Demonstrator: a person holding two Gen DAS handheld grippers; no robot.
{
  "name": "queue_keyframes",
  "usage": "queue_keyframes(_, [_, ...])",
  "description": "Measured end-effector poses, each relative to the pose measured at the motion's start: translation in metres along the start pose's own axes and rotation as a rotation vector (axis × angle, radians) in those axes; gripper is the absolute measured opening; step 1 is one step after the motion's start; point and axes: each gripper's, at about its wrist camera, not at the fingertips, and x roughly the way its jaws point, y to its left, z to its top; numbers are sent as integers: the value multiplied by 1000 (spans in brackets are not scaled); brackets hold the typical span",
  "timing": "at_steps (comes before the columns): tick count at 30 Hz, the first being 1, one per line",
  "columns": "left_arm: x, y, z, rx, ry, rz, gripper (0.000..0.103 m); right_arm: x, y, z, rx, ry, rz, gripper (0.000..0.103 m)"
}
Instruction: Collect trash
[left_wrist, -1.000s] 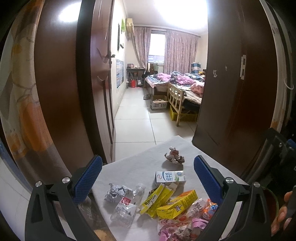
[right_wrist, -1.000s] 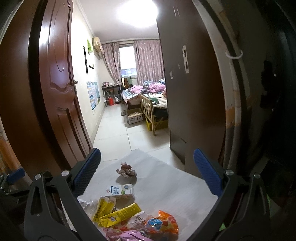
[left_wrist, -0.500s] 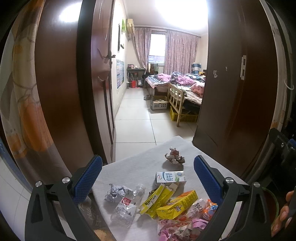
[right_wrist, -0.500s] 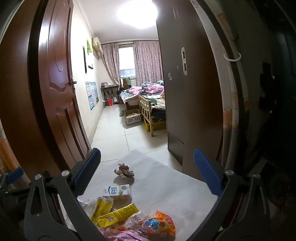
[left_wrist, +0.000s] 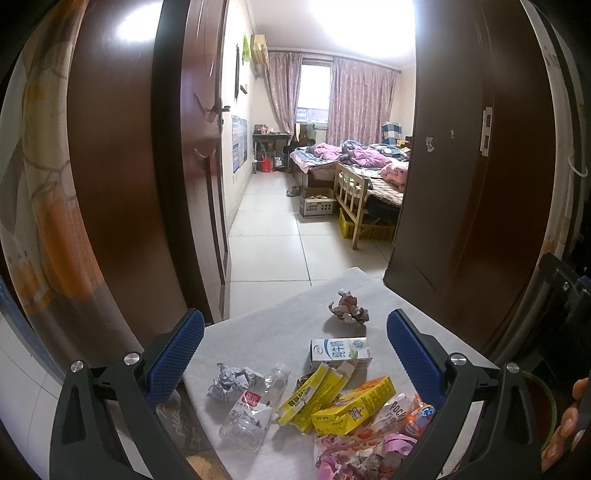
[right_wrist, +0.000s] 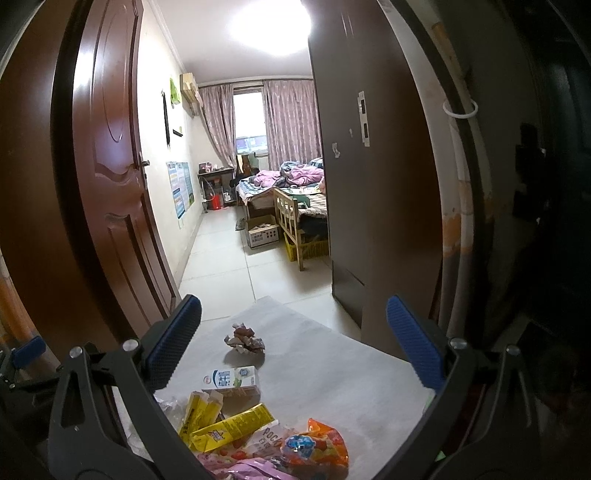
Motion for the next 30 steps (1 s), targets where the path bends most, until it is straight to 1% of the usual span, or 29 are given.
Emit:
queue_keyframes(10, [-2,3,-5,-4,5,-5,95,5,-3,0,2,15,-2,99])
queue_keyframes(11, [2,2,-1,-1,3,-2,95,6,-2,-1,2,17,-3,99])
queue_keyframes(13, [3,3,-2,-1,6,-1,95,9,-3,-2,2,23,-3,99])
queue_keyframes(17, [7,9,-8,-6,13,-22,95,13,0,-5,-5,36,-5,99])
queue_keyframes(18, [14,14,-6,-4,16,-12,95,15,-1,-5,-6,40,-7,99])
queue_keyframes(20, [23,25,-11,-5,26,34,95,18,-1,-6,-9,47,-10,99])
queue_keyframes(24, [48,55,-25,-39,94,80,95,26,0,-11,-11,68,-15,99])
queue_keyframes(27, [67,71,-43,-29,137,152,95,35,1,-16,-14,93,-15,99])
queue_keyframes(28, [74,76,-44,-31,159,157,95,38,1,-18,-15,101,-16,99])
queue_keyframes(30, [92,85,-58,-41,235,121,95,44,1,-22,-15,117,-15,100])
